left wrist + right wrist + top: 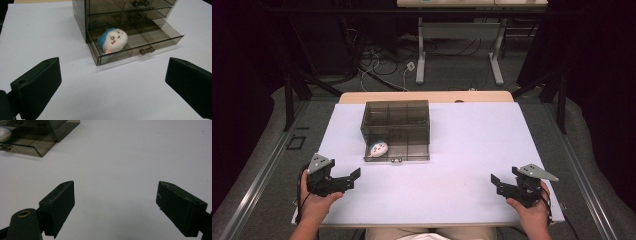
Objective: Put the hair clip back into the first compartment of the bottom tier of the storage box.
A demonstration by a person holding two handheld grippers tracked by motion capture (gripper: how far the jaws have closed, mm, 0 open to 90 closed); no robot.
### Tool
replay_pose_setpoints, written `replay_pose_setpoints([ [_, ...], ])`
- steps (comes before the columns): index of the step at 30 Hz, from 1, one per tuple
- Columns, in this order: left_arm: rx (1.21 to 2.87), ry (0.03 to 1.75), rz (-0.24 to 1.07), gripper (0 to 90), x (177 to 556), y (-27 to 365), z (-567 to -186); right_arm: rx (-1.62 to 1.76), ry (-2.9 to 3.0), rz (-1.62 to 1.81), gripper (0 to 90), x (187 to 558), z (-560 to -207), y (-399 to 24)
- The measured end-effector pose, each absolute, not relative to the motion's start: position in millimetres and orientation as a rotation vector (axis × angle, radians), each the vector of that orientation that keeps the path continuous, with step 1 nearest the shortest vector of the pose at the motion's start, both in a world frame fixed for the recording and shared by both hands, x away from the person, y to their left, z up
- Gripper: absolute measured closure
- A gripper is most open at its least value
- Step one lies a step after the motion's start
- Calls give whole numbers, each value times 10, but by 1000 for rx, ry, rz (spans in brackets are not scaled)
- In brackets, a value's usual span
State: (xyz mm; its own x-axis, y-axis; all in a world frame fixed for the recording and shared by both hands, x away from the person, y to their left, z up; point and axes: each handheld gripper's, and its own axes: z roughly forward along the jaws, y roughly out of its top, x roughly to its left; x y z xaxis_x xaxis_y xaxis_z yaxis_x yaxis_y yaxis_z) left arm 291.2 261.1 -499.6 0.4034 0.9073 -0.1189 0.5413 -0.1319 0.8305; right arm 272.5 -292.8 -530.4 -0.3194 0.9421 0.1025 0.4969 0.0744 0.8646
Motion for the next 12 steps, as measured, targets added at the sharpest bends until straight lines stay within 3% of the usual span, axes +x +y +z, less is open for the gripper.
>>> replay_pose_setpoints([
  [12,1798,1262,541,6,2960,2607,-5001,1447,1856,1183,150,2736,-5321,-2945],
])
